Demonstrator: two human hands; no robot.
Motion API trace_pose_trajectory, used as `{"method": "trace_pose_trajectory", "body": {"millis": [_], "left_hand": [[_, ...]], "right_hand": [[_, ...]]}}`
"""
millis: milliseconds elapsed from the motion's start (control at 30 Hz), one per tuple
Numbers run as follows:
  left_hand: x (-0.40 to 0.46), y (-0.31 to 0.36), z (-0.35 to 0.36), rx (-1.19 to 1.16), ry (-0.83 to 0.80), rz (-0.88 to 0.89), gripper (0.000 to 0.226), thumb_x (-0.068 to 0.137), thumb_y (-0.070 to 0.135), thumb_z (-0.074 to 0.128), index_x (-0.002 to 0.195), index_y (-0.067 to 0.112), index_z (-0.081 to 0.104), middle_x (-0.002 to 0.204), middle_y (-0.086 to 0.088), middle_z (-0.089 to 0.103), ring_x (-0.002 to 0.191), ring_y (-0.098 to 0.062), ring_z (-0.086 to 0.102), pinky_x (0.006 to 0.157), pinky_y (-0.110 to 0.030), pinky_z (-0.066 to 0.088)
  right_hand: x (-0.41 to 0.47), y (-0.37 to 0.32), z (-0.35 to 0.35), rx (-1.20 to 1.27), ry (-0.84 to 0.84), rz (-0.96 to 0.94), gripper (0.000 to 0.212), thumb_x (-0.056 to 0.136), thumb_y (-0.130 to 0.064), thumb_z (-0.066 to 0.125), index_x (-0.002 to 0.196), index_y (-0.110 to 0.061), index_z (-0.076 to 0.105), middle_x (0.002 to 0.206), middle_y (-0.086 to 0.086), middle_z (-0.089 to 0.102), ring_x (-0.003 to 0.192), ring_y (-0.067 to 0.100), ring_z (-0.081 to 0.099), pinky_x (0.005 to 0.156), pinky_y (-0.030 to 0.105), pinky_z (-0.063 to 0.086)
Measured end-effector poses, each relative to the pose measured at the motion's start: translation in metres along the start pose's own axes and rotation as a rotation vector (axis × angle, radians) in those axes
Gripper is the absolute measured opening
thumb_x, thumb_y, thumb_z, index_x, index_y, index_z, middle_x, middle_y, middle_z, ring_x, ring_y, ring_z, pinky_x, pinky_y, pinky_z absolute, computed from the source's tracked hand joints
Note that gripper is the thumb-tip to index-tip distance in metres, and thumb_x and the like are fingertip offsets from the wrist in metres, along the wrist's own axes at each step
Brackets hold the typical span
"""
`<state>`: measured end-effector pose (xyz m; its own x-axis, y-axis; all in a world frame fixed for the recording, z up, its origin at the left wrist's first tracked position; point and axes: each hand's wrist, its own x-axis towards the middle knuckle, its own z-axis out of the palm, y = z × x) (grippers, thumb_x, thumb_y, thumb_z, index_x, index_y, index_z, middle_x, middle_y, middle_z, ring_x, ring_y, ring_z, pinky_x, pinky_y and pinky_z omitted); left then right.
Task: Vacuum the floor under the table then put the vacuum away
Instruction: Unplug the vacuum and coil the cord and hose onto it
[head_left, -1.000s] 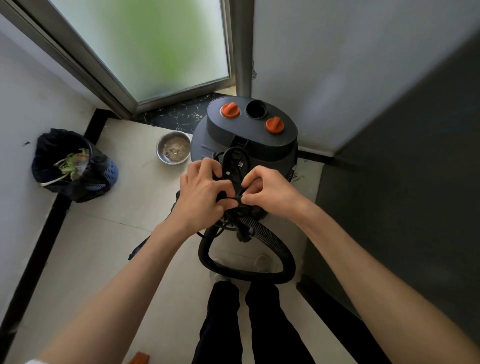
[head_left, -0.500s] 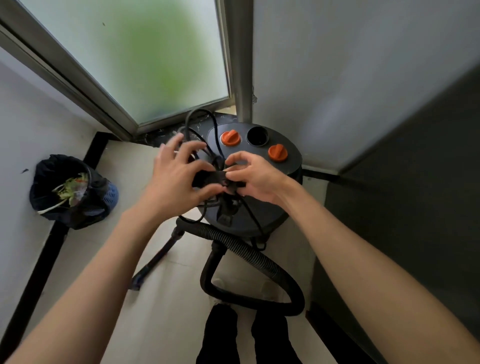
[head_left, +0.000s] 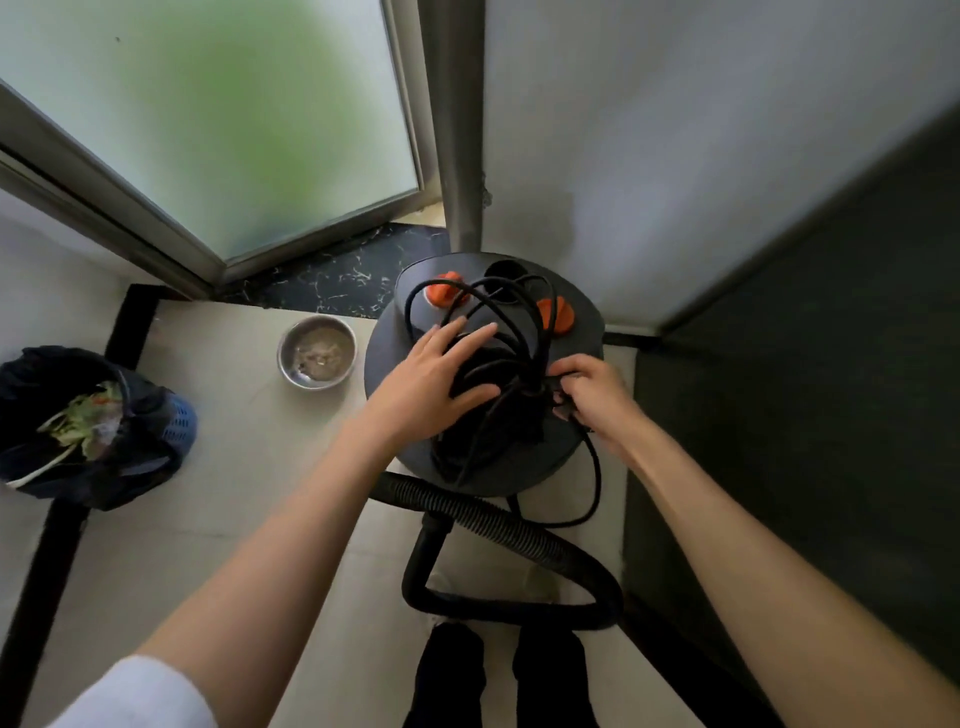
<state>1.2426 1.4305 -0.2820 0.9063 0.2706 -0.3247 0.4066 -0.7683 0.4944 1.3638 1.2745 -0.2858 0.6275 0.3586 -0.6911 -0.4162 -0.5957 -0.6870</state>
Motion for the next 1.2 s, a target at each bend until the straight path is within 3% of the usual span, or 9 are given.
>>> {"method": "trace_pose_trajectory", "body": {"millis": [167, 300, 367, 500, 600, 700, 867, 1100, 1200], "left_hand": [[-0.017, 0.000, 0.017, -0.074, -0.019, -0.008, 0.062, 0.089, 0.052, 0.049, 0.145, 0.040, 0.026, 0.158, 0.002, 0.014, 0.140, -0.024, 0.027, 0.109, -0.045, 0.034], [-0.027, -0.011, 0.024, -0.313, 0.126, 0.066, 0.061, 0.083, 0.037, 0.065, 0.139, 0.022, 0.044, 0.149, -0.004, 0.031, 0.134, -0.015, 0.034, 0.111, -0.030, 0.031], [-0.030, -0.017, 0.029, -0.436, 0.341, -0.064, 0.057, 0.074, 0.029, 0.077, 0.123, 0.015, 0.050, 0.125, -0.002, 0.040, 0.115, -0.011, 0.045, 0.098, -0.016, 0.039], [-0.026, -0.025, 0.038, -0.685, 0.327, -0.372, 0.060, 0.083, 0.025, 0.068, 0.134, 0.014, 0.039, 0.128, -0.004, 0.036, 0.120, -0.016, 0.042, 0.092, -0.006, 0.030], [-0.021, -0.033, 0.040, -0.698, 0.202, -0.330, 0.056, 0.095, 0.027, 0.052, 0.146, 0.016, 0.031, 0.142, 0.003, 0.040, 0.130, -0.006, 0.036, 0.100, -0.012, 0.026], [-0.019, -0.030, 0.039, -0.782, 0.208, -0.333, 0.048, 0.096, 0.023, 0.051, 0.143, 0.021, 0.038, 0.129, 0.012, 0.048, 0.121, 0.002, 0.040, 0.088, 0.001, 0.031], [-0.014, -0.008, 0.047, -0.939, 0.255, -0.380, 0.044, 0.093, 0.022, 0.057, 0.136, 0.024, 0.049, 0.123, 0.005, 0.061, 0.115, -0.006, 0.056, 0.102, -0.028, 0.044], [-0.007, 0.009, 0.046, -0.942, 0.313, -0.405, 0.043, 0.092, 0.018, 0.058, 0.134, 0.014, 0.051, 0.121, 0.005, 0.059, 0.102, 0.000, 0.057, 0.082, -0.007, 0.047], [-0.007, 0.014, 0.048, -0.985, 0.322, -0.437, 0.043, 0.091, 0.016, 0.059, 0.134, 0.014, 0.052, 0.121, 0.003, 0.060, 0.101, -0.003, 0.059, 0.082, -0.012, 0.049]], "right_hand": [[-0.025, 0.016, 0.018, -0.352, 0.078, -0.078, 0.057, 0.094, -0.051, 0.046, 0.055, -0.009, 0.046, 0.061, 0.009, 0.049, 0.062, 0.015, 0.050, 0.060, 0.031, 0.037], [-0.030, 0.024, 0.048, -0.429, 0.097, -0.050, 0.074, 0.083, -0.069, 0.046, 0.117, -0.004, 0.058, 0.128, 0.011, 0.051, 0.124, 0.026, 0.043, 0.105, 0.041, 0.036], [-0.024, 0.017, 0.061, -0.302, 0.086, 0.003, 0.080, 0.078, -0.074, 0.046, 0.123, -0.010, 0.058, 0.127, 0.006, 0.056, 0.125, 0.026, 0.045, 0.105, 0.044, 0.037], [-0.002, 0.012, 0.075, -0.147, 0.159, -0.002, 0.048, 0.082, -0.059, 0.055, 0.082, -0.013, 0.070, 0.095, 0.007, 0.071, 0.099, 0.027, 0.063, 0.093, 0.047, 0.047], [0.003, 0.015, 0.081, 0.040, 0.131, 0.033, 0.050, 0.080, -0.054, 0.061, 0.093, -0.007, 0.072, 0.098, 0.009, 0.071, 0.097, 0.025, 0.065, 0.092, 0.046, 0.050], [0.005, 0.021, 0.081, 0.162, 0.113, 0.037, 0.026, 0.092, -0.030, 0.059, 0.084, -0.008, 0.070, 0.094, 0.011, 0.072, 0.093, 0.025, 0.067, 0.090, 0.044, 0.052], [0.006, 0.024, 0.062, 0.384, 0.103, 0.111, 0.016, 0.091, -0.016, 0.061, 0.099, -0.006, 0.070, 0.101, 0.010, 0.070, 0.101, 0.024, 0.065, 0.092, 0.037, 0.052], [0.011, 0.014, 0.047, 0.367, -0.083, 0.128, 0.028, 0.094, -0.023, 0.056, 0.111, -0.002, 0.065, 0.103, 0.010, 0.068, 0.099, 0.025, 0.065, 0.079, 0.031, 0.053], [0.008, 0.019, 0.042, 0.445, -0.128, 0.118, 0.029, 0.092, -0.021, 0.060, 0.111, -0.001, 0.067, 0.104, 0.012, 0.070, 0.097, 0.025, 0.067, 0.077, 0.030, 0.054]]}}
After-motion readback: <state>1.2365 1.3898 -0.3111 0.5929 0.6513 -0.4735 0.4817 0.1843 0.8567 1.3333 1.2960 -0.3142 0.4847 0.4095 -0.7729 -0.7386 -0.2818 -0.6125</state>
